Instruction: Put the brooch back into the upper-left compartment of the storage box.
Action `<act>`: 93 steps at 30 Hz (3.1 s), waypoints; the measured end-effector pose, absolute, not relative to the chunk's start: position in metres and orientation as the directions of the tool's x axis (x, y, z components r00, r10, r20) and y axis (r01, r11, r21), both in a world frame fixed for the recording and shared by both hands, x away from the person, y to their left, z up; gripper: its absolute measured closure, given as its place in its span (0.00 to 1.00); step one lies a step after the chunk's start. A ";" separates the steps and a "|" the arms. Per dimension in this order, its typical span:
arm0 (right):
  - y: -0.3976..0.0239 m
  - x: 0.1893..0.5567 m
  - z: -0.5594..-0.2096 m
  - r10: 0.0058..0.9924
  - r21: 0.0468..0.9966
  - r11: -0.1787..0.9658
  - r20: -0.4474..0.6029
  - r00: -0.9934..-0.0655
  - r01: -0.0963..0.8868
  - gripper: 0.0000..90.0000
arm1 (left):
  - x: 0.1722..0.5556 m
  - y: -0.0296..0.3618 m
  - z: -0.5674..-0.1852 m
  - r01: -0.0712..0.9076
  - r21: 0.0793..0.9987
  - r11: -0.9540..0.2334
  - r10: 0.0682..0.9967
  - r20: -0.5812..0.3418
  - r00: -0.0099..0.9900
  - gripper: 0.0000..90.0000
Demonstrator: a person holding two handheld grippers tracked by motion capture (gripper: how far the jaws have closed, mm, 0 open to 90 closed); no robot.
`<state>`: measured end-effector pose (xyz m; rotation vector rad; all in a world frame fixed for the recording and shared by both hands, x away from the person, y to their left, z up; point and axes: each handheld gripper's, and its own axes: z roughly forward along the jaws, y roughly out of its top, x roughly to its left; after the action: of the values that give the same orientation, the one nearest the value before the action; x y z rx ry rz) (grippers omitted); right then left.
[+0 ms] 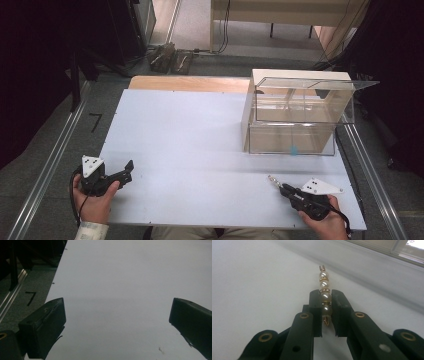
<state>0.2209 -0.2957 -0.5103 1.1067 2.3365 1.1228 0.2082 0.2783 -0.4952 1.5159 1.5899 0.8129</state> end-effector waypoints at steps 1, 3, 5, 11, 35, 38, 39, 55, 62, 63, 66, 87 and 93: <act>-0.296 0.220 -0.509 0.760 0.778 0.387 0.035 -0.649 0.495 0.86 | 0.208 0.278 -0.495 0.497 0.863 0.084 0.994 -0.105 0.013 0.01; -0.296 0.220 -0.508 0.760 0.782 0.383 0.035 -0.648 0.492 0.86 | 0.208 0.278 -0.495 0.497 0.864 0.084 0.994 -0.105 0.014 0.01; -0.296 0.220 -0.507 0.760 0.788 0.379 0.033 -0.649 0.485 0.86 | 0.208 0.278 -0.495 0.497 0.864 0.084 0.994 -0.105 0.013 0.01; -0.296 0.219 -0.505 0.761 0.794 0.378 0.027 -0.649 0.476 0.86 | 0.208 0.279 -0.495 0.496 0.864 0.086 0.994 -0.107 0.013 0.01; -0.309 0.214 -0.485 0.780 0.838 0.315 0.039 -0.624 0.446 0.86 | 0.208 0.280 -0.495 0.495 0.864 0.091 0.994 -0.111 0.012 0.01; -0.311 0.212 -0.481 0.784 0.851 0.295 0.044 -0.620 0.434 0.86 | 0.208 0.279 -0.495 0.495 0.864 0.090 0.994 -0.111 0.012 0.01; -0.312 0.212 -0.478 0.785 0.856 0.288 0.045 -0.617 0.429 0.86 | 0.208 0.280 -0.495 0.496 0.864 0.090 0.994 -0.110 0.012 0.01; -0.315 0.211 -0.462 0.787 0.896 0.229 0.060 -0.614 0.381 0.86 | 0.208 0.279 -0.495 0.495 0.864 0.090 0.994 -0.109 0.010 0.01; -0.311 0.211 -0.457 0.779 0.904 0.225 0.057 -0.625 0.363 0.86 | 0.208 0.279 -0.495 0.498 0.863 0.088 0.994 -0.107 0.010 0.01; -0.310 0.211 -0.456 0.780 0.904 0.226 0.057 -0.623 0.364 0.86 | 0.208 0.279 -0.495 0.497 0.863 0.089 0.994 -0.108 0.010 0.01; -0.309 0.213 -0.453 0.777 0.908 0.216 0.063 -0.626 0.358 0.86 | 0.208 0.279 -0.495 0.496 0.863 0.090 0.994 -0.109 0.009 0.01; -0.302 0.223 -0.438 0.771 0.933 0.192 0.049 -0.635 0.305 0.86 | 0.207 0.280 -0.495 0.494 0.865 0.093 0.994 -0.111 0.008 0.01; -0.300 0.224 -0.434 0.768 0.936 0.188 0.048 -0.638 0.296 0.86 | 0.207 0.280 -0.495 0.494 0.865 0.093 0.994 -0.111 0.008 0.01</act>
<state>0.2242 -0.3003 -0.4345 0.9963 2.0338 1.4483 0.2074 0.2799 -0.4948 1.5061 1.5939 0.8129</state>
